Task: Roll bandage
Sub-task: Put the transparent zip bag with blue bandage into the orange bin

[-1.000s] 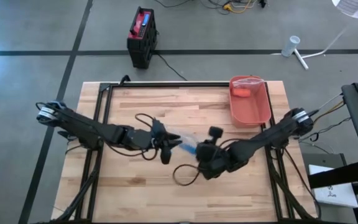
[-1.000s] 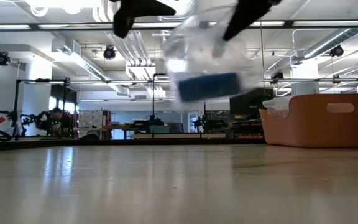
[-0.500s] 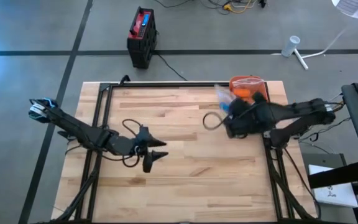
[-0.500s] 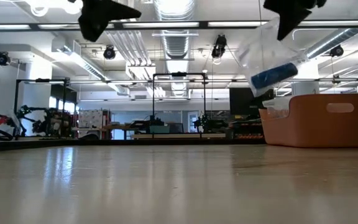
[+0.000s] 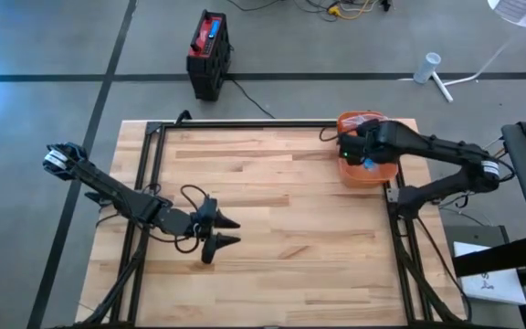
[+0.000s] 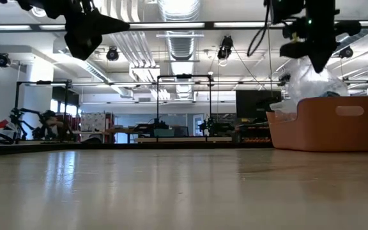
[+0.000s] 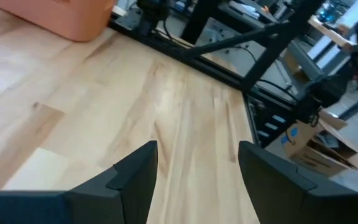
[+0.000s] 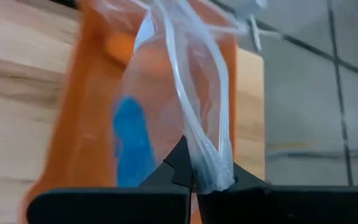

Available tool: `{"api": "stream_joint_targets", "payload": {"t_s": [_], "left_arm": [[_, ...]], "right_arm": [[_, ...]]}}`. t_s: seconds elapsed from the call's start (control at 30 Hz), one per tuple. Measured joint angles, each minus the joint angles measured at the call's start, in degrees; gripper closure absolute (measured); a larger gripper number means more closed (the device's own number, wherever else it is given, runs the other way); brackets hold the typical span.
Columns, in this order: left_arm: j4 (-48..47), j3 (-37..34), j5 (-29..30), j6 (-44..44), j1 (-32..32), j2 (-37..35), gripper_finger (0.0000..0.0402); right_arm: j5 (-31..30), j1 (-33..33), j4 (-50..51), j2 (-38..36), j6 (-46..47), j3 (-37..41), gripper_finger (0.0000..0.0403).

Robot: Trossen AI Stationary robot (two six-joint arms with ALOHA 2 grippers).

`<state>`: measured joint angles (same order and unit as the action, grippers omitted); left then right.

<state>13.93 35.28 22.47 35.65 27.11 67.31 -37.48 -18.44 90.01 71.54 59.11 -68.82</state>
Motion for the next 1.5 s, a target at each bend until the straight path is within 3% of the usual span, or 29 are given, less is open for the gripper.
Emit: {"api": "stream_joint_targets", "payload": {"t_s": [0.17, 0.27, 0.53, 0.67, 0.83, 1.07, 1.23, 1.43, 1.5], "left_arm": [[0.0, 1.0, -1.0, -0.9, 0.2, 0.0, 0.0187], [0.1, 1.5, -1.0, -2.2, 0.3, 0.1, 0.0187], [0.2, 2.5, -1.0, -5.4, 0.3, 0.2, 0.0187], [0.2, 2.5, -1.0, -6.2, 0.3, 0.1, 0.0187], [-0.4, 2.1, -1.0, -5.5, 0.3, 0.1, 0.0187], [-1.3, 1.2, -1.0, -4.3, 0.6, 0.1, 0.0187], [-1.3, 1.0, -1.0, -3.6, 0.6, 0.1, 0.0187], [-1.0, 1.0, -1.0, -3.6, 0.6, 0.1, 0.0187], [-1.0, 1.0, -1.0, -3.6, 0.6, 0.1, 0.0187]], "right_arm": [[0.9, -2.2, -2.3, 3.5, 3.6, 3.9, 0.0400], [2.2, -3.1, -11.5, 6.4, 1.2, 6.0, 0.0381], [5.3, -7.1, -39.1, 12.7, -10.8, 5.6, 0.0271], [6.0, -9.8, -45.5, 15.8, -18.6, 2.7, 0.0217], [5.4, -14.8, -41.2, 18.8, -27.2, -1.6, 0.0177], [3.2, -19.1, -33.0, 15.6, -29.1, -3.8, 0.0145], [9.1, -17.8, -33.7, 11.6, -33.6, -3.6, 0.0130], [9.6, -16.7, -33.2, 9.1, -37.6, -3.5, 0.0121], [12.3, -16.9, -32.3, 9.0, -39.1, -3.6, 0.0122]]}}
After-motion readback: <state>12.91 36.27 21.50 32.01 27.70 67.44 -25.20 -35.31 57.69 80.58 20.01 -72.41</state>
